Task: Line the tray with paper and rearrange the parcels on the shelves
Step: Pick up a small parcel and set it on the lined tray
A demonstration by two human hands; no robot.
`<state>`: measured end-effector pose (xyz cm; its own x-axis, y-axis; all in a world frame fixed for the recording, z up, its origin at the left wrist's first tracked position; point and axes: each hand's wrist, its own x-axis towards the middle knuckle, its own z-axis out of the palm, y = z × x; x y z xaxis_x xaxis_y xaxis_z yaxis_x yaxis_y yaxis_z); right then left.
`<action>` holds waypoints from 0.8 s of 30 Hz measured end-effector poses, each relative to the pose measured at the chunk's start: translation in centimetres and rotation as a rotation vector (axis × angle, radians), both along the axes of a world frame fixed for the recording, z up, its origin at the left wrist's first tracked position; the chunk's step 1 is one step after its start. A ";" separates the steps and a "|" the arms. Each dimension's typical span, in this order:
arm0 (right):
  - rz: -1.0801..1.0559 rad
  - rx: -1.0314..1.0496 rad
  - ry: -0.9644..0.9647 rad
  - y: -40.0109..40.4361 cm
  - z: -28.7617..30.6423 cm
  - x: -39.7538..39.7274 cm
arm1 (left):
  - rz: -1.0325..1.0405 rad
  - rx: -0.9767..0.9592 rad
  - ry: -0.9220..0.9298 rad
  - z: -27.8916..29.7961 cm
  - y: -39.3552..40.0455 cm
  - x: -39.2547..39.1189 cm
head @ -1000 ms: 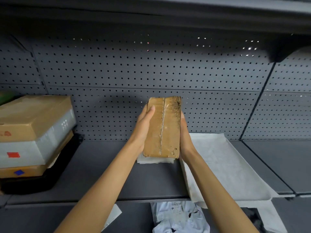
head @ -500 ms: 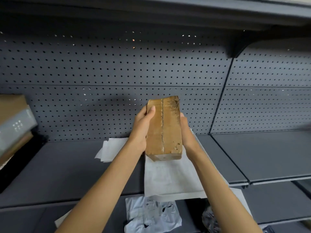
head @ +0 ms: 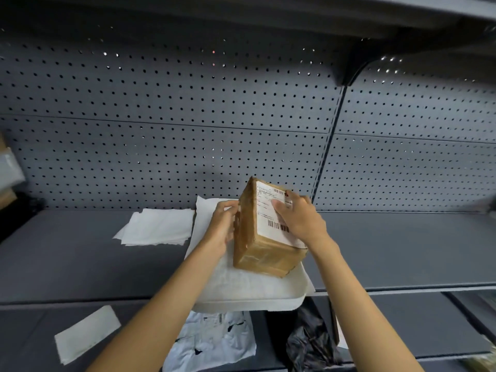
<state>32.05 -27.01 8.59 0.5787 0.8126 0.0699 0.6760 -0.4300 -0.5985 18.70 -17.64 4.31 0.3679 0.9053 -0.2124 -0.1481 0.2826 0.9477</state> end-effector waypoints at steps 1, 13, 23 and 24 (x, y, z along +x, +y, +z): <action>0.002 -0.013 -0.014 0.0 -0.1 0.2 | -0.013 -0.002 0.019 -0.2 -0.1 0.2; 0.054 -0.063 -0.101 1.9 -1.8 0.2 | -0.256 0.040 0.136 -0.8 -1.1 -1.2; 0.121 -0.059 -0.086 3.5 -0.8 -0.6 | -0.208 0.114 0.105 -1.1 -0.2 -2.9; 0.128 -0.068 -0.075 3.6 -1.0 -0.7 | -0.207 0.113 0.115 -1.1 -0.2 -3.0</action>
<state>31.38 -23.46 7.56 0.4653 0.8836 0.0517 0.7696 -0.3750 -0.5168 15.71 -17.81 3.18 0.5273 0.8334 -0.1657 0.0129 0.1871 0.9823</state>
